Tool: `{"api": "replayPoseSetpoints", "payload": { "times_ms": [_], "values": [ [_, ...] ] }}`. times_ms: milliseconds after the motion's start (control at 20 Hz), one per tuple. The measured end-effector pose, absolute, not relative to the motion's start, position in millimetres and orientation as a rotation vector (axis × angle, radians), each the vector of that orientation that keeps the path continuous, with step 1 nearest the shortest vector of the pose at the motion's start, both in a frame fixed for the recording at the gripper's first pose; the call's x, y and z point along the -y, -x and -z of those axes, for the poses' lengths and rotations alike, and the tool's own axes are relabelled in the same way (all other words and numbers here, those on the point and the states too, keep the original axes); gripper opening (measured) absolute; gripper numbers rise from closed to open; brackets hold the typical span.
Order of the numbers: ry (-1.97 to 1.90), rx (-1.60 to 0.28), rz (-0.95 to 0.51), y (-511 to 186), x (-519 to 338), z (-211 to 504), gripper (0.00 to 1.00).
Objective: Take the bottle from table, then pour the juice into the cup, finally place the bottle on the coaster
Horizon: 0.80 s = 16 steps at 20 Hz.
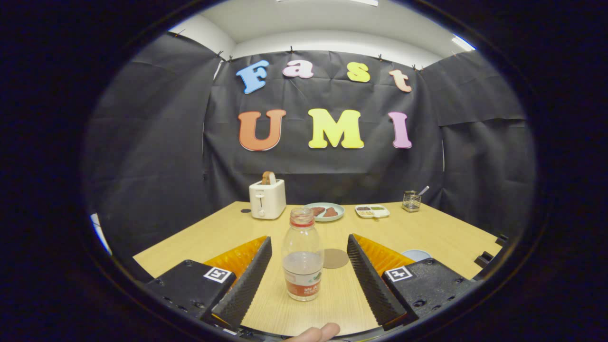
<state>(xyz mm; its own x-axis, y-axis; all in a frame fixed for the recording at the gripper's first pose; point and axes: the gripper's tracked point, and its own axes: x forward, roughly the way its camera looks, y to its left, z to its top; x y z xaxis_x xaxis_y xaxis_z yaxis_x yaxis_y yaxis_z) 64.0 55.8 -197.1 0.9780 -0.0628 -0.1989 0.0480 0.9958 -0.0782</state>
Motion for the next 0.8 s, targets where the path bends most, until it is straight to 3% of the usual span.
{"api": "replayPoseSetpoints", "payload": {
  "times_ms": [800],
  "values": [
    [0.04, -0.178, 0.111, -112.4, -61.5, 276.4, 1.0]
  ]
}}
